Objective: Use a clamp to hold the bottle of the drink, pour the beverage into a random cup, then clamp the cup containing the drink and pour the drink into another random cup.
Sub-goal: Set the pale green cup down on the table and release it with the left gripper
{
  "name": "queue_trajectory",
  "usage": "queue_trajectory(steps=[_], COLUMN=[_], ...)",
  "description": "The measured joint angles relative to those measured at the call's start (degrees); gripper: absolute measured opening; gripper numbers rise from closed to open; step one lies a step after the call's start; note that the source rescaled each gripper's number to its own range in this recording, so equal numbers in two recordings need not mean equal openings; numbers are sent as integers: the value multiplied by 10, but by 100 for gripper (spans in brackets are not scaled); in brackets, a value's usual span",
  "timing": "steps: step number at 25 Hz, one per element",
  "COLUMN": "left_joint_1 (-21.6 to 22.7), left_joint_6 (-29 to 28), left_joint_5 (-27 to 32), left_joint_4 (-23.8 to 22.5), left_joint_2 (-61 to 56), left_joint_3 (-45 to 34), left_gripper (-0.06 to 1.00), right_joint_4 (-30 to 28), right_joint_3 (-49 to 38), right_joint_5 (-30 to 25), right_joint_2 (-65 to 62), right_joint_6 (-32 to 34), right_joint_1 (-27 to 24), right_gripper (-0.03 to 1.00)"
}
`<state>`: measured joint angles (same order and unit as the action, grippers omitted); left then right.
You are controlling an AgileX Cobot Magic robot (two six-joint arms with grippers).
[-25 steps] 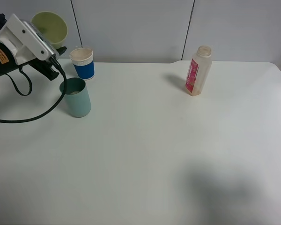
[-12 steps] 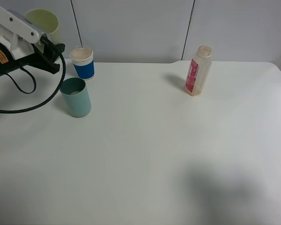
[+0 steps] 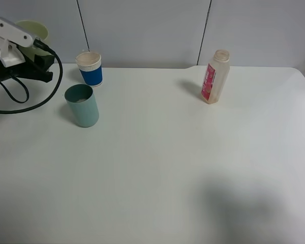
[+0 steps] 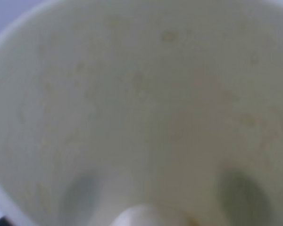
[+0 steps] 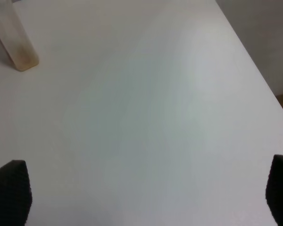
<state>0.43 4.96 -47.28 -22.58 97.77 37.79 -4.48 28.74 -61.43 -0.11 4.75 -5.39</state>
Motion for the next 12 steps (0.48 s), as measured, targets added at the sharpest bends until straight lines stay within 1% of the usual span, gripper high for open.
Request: queue_trajectory(steps=[2, 4, 6, 12], left_joint_1=[11, 38, 45, 86], left_joint_6=[0, 0, 0, 0], left_joint_5=[11, 21, 21, 15], left_joint_4=[0, 5, 6, 4], left_joint_2=[0, 6, 9, 54], left_joint_3=[0, 0, 0, 1], left_gripper=[1, 1, 1, 1], right_joint_4=[0, 0, 0, 0], right_joint_3=[0, 0, 0, 0], right_joint_5=[0, 0, 0, 0], right_joint_2=[0, 0, 0, 0], right_joint_6=[0, 0, 0, 0], right_joint_1=[0, 0, 0, 0], right_gripper=[99, 99, 99, 99])
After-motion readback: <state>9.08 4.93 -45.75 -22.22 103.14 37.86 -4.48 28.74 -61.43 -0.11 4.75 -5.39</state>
